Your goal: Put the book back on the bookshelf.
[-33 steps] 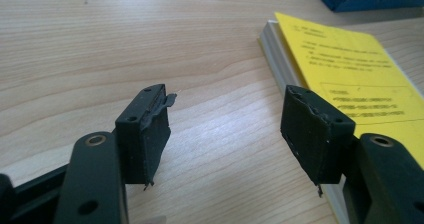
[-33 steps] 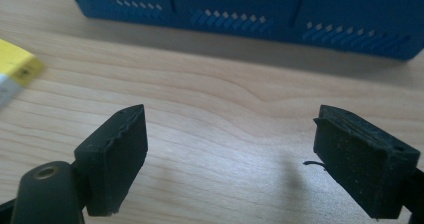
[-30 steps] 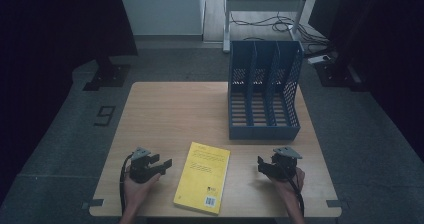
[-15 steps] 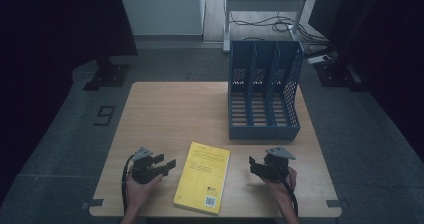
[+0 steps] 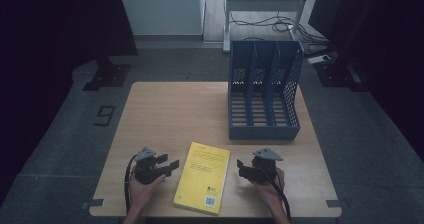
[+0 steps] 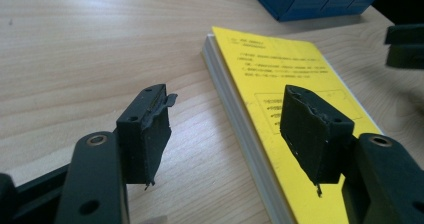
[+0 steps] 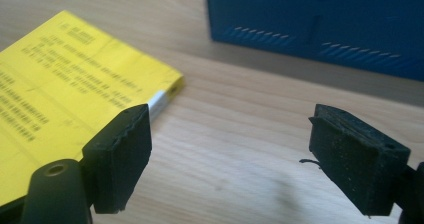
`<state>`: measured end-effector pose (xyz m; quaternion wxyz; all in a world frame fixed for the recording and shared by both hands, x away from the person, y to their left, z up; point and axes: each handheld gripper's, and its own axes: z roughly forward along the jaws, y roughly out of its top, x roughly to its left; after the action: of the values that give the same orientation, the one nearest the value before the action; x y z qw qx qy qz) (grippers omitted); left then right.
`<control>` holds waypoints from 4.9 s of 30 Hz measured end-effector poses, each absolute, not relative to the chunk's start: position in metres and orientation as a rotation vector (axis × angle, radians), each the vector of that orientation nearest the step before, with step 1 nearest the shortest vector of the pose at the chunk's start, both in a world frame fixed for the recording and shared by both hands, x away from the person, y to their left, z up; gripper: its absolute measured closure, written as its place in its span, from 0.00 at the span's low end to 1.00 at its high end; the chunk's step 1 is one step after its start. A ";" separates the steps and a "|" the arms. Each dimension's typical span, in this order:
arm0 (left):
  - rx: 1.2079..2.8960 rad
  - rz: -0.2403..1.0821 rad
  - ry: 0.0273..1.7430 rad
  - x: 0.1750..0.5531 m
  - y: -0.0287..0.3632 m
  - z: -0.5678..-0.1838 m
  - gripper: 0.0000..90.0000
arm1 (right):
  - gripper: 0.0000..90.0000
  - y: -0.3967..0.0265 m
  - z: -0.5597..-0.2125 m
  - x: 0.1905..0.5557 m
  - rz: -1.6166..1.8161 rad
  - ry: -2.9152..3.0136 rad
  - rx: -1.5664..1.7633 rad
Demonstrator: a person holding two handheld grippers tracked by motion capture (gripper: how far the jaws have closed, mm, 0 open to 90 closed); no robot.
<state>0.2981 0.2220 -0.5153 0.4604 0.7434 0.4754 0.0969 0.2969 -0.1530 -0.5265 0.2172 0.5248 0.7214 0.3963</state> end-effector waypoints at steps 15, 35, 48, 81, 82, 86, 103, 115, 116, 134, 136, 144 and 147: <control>1.835 0.235 1.167 0.300 0.217 -0.517 0.40 | 0.21 -0.111 -0.534 0.291 1.190 2.094 1.377; 1.884 0.182 1.155 0.300 0.203 -0.523 0.40 | 0.20 -0.077 -0.546 0.291 1.149 2.227 1.326; 1.957 0.142 1.122 0.297 0.187 -0.527 0.40 | 0.20 -0.081 -0.548 0.293 1.168 2.245 1.359; 2.050 0.136 1.125 0.293 0.167 -0.538 0.37 | 0.20 -0.082 -0.552 0.290 1.208 2.205 1.365; 2.047 0.134 1.126 0.293 0.167 -0.538 0.37 | 0.20 -0.082 -0.552 0.290 1.208 2.205 1.364; 2.051 0.148 1.136 0.292 0.165 -0.538 0.37 | 0.20 -0.082 -0.553 0.290 1.214 2.201 1.365; 1.987 0.169 1.148 0.286 0.164 -0.528 0.38 | 0.19 -0.081 -0.553 0.289 1.213 2.190 1.368; 1.947 0.116 1.138 0.284 0.166 -0.522 0.38 | 0.19 -0.081 -0.553 0.290 1.213 2.191 1.367; 1.942 0.107 1.132 0.283 0.167 -0.521 0.39 | 0.19 -0.081 -0.553 0.290 1.213 2.191 1.367; 1.986 0.041 1.077 0.282 0.160 -0.519 0.44 | 0.18 -0.082 -0.553 0.291 1.221 2.190 1.368; 1.997 0.042 1.079 0.284 0.160 -0.520 0.45 | 0.18 -0.081 -0.553 0.291 1.220 2.190 1.367; 2.023 0.040 1.079 0.298 0.159 -0.517 0.47 | 0.19 -0.082 -0.553 0.290 1.221 2.188 1.369; 2.037 0.034 1.081 0.304 0.156 -0.516 0.47 | 0.19 -0.082 -0.553 0.291 1.223 2.192 1.367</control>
<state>0.3043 0.1564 -0.5160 0.4057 0.8072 0.4286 0.0134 0.2906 -0.0817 -0.5532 0.1412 0.4735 0.7591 0.4238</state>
